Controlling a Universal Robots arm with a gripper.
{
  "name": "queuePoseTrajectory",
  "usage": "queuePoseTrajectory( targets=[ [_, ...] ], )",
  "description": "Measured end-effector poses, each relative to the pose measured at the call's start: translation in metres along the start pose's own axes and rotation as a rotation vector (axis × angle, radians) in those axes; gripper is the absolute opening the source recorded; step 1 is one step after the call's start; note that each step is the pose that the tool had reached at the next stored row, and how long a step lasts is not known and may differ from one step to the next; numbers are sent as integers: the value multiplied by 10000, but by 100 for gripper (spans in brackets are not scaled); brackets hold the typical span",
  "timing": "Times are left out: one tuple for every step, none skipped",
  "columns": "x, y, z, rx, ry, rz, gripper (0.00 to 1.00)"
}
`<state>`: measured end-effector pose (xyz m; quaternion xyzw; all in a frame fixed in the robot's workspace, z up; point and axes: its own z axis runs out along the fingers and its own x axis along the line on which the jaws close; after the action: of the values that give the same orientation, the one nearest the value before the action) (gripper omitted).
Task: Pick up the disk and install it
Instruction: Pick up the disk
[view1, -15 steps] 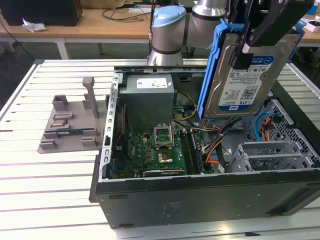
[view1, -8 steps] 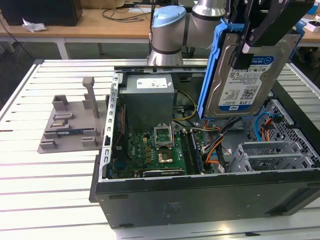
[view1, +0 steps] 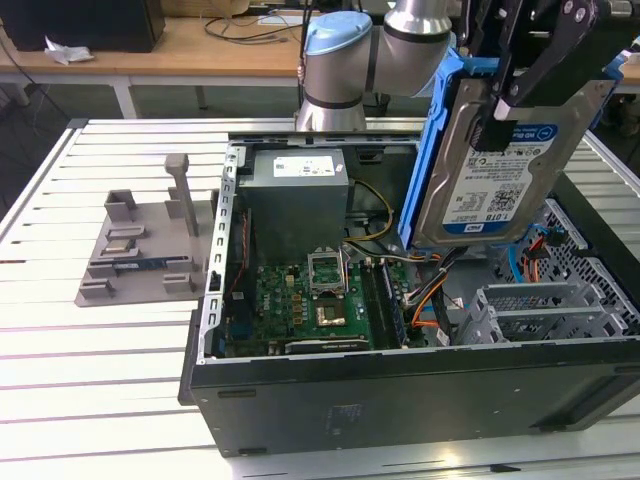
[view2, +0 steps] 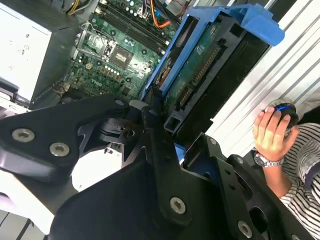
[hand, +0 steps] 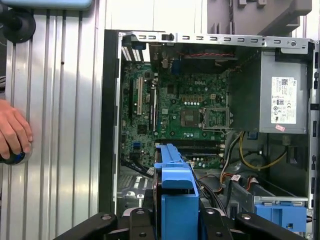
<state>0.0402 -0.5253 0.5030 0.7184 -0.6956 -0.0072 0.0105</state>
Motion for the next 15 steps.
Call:
queuePoseTrajectory(
  targets=[
    [7,-14,3,1,-10,0,36],
    [11,-50,4,0,-9,1,36],
    [16,-113,6,-3,-9,0,36],
    [17,-140,7,-4,-7,0,36],
    [18,-149,8,-4,-7,0,36],
    [18,-157,8,-4,-6,0,36],
    [18,-163,9,-4,-5,0,36],
    [18,-168,10,-4,-6,0,36],
    [18,-170,11,-4,-4,0,36],
    [18,-173,12,-4,-3,1,36],
    [19,-177,13,-4,-4,0,36],
    [18,-180,13,-4,-4,0,36],
    [19,-181,15,-4,-4,1,36],
    [19,-183,16,-4,-5,1,36],
    [19,-188,17,-4,-4,-1,36]
  ],
)
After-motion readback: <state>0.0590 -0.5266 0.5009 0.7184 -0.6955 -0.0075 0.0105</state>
